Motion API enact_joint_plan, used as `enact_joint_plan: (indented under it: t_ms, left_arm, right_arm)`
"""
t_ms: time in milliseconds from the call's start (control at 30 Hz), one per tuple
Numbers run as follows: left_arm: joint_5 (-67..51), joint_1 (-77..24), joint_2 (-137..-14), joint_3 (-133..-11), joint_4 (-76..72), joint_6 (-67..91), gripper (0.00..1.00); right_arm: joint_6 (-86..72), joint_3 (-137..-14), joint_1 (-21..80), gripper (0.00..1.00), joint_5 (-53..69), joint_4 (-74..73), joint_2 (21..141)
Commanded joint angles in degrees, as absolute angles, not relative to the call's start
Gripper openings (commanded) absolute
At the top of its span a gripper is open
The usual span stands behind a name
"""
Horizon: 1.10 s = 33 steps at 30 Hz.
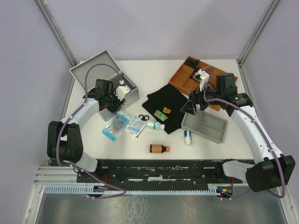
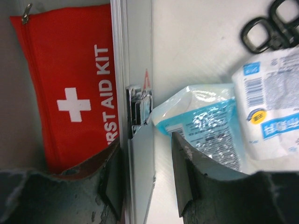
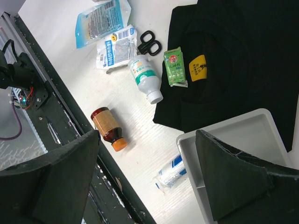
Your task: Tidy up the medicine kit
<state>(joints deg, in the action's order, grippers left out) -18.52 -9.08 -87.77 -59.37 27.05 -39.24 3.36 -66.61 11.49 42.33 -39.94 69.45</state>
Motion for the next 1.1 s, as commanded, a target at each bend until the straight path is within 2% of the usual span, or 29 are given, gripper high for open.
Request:
enact_joint_plan:
  t_ms: [0,167,433,567,833,1067]
  left_arm:
    - [-10.17,-9.23,-85.83,-59.34,30.02,-48.59,0.46]
    - [-4.99,-9.04,-84.9,-59.68,29.93,-51.53,0.45]
    - [-13.11,-9.14,-73.58,-57.25,25.54,-47.13,0.73]
    - [-16.39,-10.17,-68.45,-54.95,24.97,-40.99,0.81]
    - [-12.28,-18.05,-62.23,-45.66,28.81,-36.57,0.81]
    - [-3.97,-21.44,-63.38,-38.03,28.82,-37.88,0.8]
  right_arm:
    - [4.31,-67.38,11.33,0.92,42.19,-39.36,69.4]
    - [4.39,-67.35,11.33,0.92,42.1,-39.4,69.6]
    - [4.33,-67.48,11.32,0.92,41.79,-39.38,69.84]
    - [4.14,-67.37,11.31,0.92,41.58,-39.22,69.79]
    - [4.03,-67.38,11.34,0.92,41.31,-39.01,69.46]
    - [4.14,-67.41,11.32,0.92,41.4,-39.18,69.78]
